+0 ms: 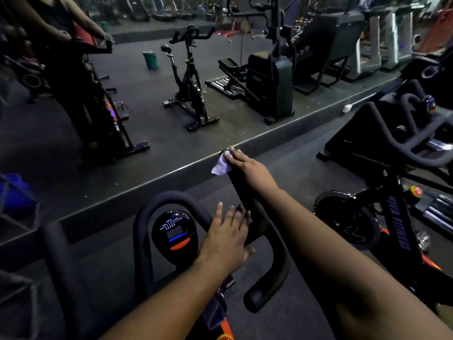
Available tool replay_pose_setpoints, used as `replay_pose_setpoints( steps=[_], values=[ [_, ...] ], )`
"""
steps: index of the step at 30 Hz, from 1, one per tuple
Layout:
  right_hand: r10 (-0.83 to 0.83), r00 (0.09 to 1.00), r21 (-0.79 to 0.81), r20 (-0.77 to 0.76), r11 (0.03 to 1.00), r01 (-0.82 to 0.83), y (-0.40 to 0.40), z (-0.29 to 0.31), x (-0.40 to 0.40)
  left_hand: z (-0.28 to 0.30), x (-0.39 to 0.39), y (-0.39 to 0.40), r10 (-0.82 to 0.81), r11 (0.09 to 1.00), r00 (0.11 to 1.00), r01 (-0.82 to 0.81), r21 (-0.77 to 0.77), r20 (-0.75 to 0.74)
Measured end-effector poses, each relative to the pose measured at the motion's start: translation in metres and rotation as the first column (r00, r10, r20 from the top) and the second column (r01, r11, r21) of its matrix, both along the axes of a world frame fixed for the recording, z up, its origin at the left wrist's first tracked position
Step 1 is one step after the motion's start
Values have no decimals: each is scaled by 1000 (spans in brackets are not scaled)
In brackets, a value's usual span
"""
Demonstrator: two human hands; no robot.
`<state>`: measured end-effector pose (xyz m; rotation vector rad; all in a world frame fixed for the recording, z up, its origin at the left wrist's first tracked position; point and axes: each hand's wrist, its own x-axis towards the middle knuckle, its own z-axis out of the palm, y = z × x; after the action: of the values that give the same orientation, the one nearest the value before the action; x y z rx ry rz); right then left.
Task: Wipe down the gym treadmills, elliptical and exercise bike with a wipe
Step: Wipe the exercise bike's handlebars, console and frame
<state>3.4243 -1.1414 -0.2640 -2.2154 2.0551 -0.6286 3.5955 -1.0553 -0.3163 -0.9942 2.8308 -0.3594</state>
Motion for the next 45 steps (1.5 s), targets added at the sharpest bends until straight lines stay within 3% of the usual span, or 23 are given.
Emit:
replay_pose_setpoints(
  steps=[6,11,15,16,19,22,26,29,31,33,36,40,43,45],
  values=[
    [153,987,74,-53,986,-149,70,-40,-20,2,-2,0,20,1000,1000,-19,-18,17],
    [100,993,182,56,977,-109,139,-56,-33,-2,-2,2,26,999,1000,-26,-18,-2],
    [13,1000,183,-6,983,-11,144,-47,-46,-4,-1,2,25,999,1000,-25,-25,-7],
    [-16,999,163,-44,986,23,138,-40,-47,-4,-1,1,23,999,1000,-23,-27,-1],
    [-159,975,-107,152,978,177,101,-17,-45,-3,-2,1,17,999,1000,-16,-27,19],
    [-162,959,-114,234,975,193,50,10,-27,0,-1,2,21,1000,999,-21,-10,24],
    [-133,986,58,104,990,128,25,19,6,4,0,3,21,1000,1000,-21,1,11],
    [-152,987,-65,-45,987,149,45,11,19,5,-1,2,26,1000,999,-26,-1,33],
    [-116,993,-101,-13,988,114,61,-11,12,4,-2,2,29,1000,999,-29,-3,29],
    [-139,981,12,132,990,138,81,-31,-2,1,-2,1,30,1000,999,-30,-5,10],
    [-200,966,178,166,969,171,113,-58,-23,-1,-1,2,35,999,999,-36,-17,-5],
    [-217,971,244,102,951,187,156,-72,-28,-1,-3,3,29,999,1000,-29,-27,-11],
    [-181,981,297,-72,935,195,170,-53,-29,1,-2,4,27,999,1000,-28,-33,-14],
    [-152,982,275,-109,945,177,159,-31,-29,2,-1,4,30,999,999,-31,-42,-23]
  ],
)
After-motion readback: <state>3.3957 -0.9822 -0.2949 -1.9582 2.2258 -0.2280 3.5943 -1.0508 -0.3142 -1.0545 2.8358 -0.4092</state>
